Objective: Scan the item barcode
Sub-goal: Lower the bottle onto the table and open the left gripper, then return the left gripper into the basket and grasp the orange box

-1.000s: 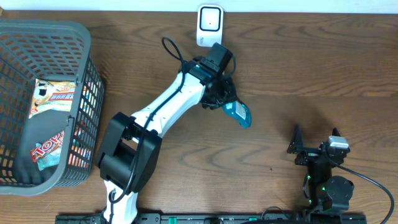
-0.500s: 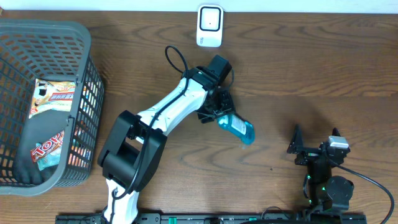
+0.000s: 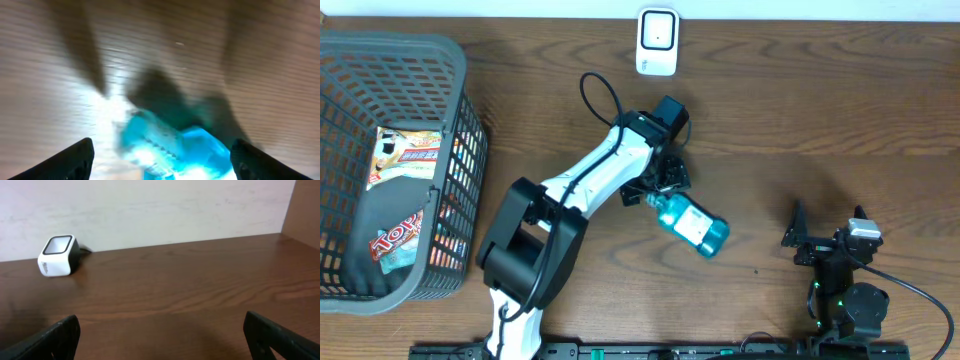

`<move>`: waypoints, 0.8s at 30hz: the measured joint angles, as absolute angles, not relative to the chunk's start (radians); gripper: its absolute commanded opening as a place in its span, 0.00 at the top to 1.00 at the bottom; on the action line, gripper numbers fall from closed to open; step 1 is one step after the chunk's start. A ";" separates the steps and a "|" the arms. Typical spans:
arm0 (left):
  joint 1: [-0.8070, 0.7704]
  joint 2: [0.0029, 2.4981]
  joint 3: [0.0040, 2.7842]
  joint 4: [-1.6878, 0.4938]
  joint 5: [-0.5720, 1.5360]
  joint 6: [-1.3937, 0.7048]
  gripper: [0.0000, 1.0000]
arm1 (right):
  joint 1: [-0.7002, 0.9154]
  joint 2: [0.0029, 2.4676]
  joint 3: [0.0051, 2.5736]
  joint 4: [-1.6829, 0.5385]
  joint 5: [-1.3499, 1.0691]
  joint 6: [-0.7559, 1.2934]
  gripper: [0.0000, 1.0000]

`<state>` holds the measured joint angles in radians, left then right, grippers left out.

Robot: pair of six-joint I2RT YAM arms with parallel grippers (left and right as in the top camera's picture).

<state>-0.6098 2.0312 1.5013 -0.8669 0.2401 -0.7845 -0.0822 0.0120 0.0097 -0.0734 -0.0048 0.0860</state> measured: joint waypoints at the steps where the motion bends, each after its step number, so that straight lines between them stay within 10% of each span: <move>1: -0.610 2.015 1.501 -0.873 0.218 -0.785 0.11 | -0.082 0.012 0.010 -0.074 -0.005 0.086 0.01; 16: -0.542 1.516 1.546 -0.798 -0.627 -0.616 0.02 | -0.082 0.012 0.010 -0.074 -0.005 0.086 0.01; 24: -0.146 1.351 1.566 -0.803 -0.907 -0.760 0.02 | -0.082 0.012 0.010 -0.074 -0.005 0.086 0.01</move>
